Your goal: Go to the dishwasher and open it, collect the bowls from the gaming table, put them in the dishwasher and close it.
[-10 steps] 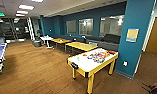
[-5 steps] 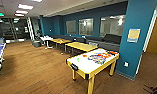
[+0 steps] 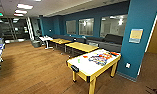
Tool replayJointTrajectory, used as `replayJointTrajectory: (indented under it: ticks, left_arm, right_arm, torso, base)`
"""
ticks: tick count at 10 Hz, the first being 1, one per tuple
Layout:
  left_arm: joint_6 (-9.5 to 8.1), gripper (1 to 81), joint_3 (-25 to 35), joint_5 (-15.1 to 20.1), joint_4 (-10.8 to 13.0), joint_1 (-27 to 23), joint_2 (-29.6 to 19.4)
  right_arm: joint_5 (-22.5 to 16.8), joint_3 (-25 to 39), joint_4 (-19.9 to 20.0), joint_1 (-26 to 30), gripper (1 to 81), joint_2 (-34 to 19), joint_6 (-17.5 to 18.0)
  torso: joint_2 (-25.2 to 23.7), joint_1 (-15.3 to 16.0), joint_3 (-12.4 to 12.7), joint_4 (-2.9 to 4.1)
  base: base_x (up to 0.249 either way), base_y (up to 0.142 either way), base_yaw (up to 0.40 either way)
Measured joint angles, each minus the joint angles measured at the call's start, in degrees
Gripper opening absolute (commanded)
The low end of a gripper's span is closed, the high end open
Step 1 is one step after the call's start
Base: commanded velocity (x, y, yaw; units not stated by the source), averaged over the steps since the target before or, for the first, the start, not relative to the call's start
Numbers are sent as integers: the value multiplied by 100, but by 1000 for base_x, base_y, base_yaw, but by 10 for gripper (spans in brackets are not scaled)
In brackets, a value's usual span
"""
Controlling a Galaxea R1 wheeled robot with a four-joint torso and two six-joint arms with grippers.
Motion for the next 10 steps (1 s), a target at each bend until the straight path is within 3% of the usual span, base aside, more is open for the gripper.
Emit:
replayJointTrajectory:
  ticks: [10]
  left_arm:
    - [0, 811, 2, 1, 0, 0, -6]
  right_arm:
    - [-2, -2, 0, 0, 811, 11, -1]
  torso:
    - [0, 0, 0, 0]
  base:
    - [133, 72, 0]
